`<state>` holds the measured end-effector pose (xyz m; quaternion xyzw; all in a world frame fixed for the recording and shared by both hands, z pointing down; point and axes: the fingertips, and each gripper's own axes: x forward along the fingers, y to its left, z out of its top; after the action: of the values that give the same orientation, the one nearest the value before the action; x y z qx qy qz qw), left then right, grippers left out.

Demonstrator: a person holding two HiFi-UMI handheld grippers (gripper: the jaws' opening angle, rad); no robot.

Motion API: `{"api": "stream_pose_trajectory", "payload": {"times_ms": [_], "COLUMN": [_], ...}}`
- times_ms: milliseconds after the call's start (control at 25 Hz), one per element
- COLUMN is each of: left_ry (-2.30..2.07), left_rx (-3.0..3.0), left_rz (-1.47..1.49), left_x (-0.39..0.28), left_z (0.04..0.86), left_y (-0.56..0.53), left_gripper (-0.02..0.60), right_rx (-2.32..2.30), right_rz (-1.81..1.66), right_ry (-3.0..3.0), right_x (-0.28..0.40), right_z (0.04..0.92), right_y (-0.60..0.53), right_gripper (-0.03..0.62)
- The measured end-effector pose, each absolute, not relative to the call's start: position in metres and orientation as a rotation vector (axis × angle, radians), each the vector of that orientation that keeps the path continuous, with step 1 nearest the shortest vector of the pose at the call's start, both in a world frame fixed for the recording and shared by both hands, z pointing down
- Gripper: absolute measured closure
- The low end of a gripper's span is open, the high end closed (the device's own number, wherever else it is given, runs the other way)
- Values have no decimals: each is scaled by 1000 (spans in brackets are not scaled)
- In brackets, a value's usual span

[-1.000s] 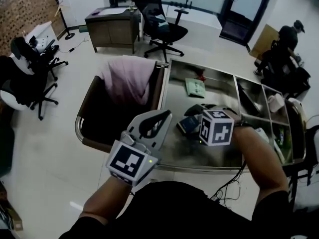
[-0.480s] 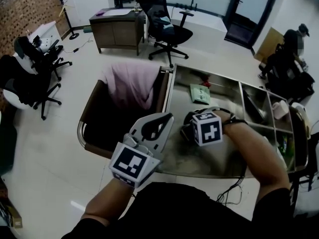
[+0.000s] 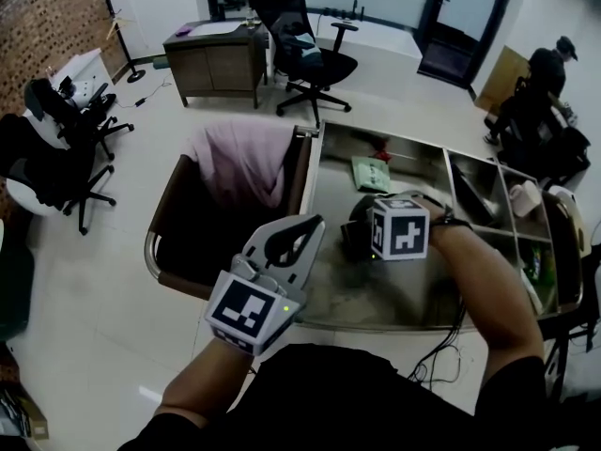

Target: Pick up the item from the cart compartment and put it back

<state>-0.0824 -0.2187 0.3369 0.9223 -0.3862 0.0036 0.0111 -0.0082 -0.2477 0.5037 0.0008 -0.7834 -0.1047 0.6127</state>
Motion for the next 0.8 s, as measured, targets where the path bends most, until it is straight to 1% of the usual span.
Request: {"api": "stream_pose_trajectory", "payload": {"times_ms": [160,360,600,800], "left_ry": [-1185,-1171,-1187,-1188], "left_rx": [2889,2889,2887,2898], "left_rz": [17,4,-7,-11], "left_x": [-74,-66,-57,-42], "left_z": [338,337,334,331], "left_y": [-210,-197,-190,-182], "left_gripper": [581,581,581,581], "right_rx": [261,620,957,1111], "right_rz": [-211,1,139,208], "right_ry": [-2001,-2306,-2560,-2677], "right_x": [-15,-14,10,37], "right_z": [471,426,381,358], "right_y": [-266,-268,-258,-241], "right_gripper": [313,315,315,316]}}
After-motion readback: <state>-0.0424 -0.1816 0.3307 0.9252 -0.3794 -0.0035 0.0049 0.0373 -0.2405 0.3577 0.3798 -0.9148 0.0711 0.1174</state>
